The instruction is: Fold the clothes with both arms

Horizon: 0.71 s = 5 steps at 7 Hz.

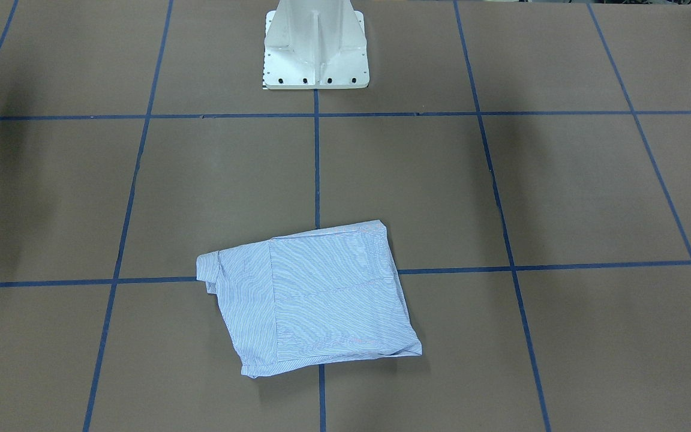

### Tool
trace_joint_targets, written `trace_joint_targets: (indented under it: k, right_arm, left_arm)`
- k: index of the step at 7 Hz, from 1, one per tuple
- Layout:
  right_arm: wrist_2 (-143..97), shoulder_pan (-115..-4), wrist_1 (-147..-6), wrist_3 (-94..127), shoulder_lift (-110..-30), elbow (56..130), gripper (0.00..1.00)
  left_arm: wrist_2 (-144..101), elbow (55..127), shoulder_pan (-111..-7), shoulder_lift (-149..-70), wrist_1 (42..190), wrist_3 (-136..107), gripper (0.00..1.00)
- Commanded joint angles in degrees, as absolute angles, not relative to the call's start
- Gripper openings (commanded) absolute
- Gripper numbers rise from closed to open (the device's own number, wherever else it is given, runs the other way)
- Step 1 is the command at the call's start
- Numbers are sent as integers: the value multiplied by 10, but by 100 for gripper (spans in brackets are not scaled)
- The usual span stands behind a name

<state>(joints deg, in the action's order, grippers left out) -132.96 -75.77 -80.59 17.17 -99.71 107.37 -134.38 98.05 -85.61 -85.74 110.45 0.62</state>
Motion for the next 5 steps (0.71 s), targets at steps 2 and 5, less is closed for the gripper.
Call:
trace_joint_targets:
  k: [2,5]
  right_arm:
    - [-1357,-758,-803,172,-994,1085,100]
    - [-1395,-764,-804,168,-1000,1087,100]
  left_arm:
    - [-1344,983,-858,-850,1105,6,100]
    - [-1344,984,-858,-850,1106,7,100]
